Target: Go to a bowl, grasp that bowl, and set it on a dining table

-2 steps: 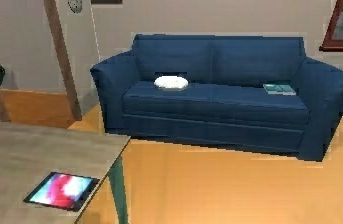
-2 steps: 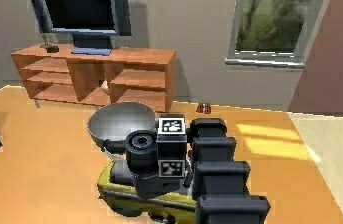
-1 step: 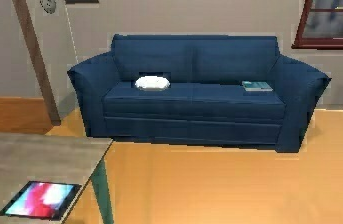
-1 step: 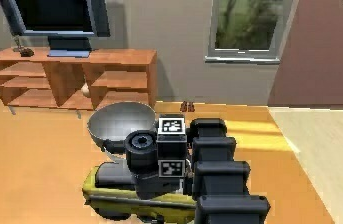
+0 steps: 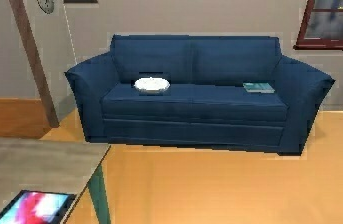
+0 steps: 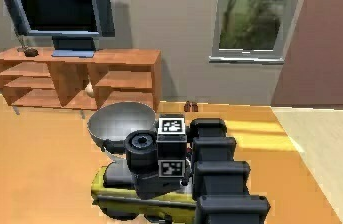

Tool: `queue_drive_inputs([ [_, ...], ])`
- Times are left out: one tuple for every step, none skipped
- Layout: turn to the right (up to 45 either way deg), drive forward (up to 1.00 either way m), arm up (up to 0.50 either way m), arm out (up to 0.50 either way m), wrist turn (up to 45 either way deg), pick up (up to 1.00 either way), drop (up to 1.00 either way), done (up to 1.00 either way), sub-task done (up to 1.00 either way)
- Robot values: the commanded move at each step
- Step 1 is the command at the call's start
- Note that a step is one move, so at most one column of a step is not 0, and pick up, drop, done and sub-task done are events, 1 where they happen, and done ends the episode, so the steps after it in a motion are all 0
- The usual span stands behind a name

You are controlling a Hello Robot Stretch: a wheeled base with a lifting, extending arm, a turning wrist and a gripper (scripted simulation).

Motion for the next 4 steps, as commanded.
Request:
queue_drive_inputs([
  [24.0,0.0,0.0,0.0,0.0,0.0,0.0,0.0,0.0],
  [3.0,0.0,0.0,0.0,0.0,0.0,0.0,0.0,0.0],
  [-39.0,0.0,0.0,0.0,0.0,0.0,0.0,0.0,0.0],
  [45.0,0.0,0.0,0.0,0.0,0.0,0.0,0.0,0.0],
])
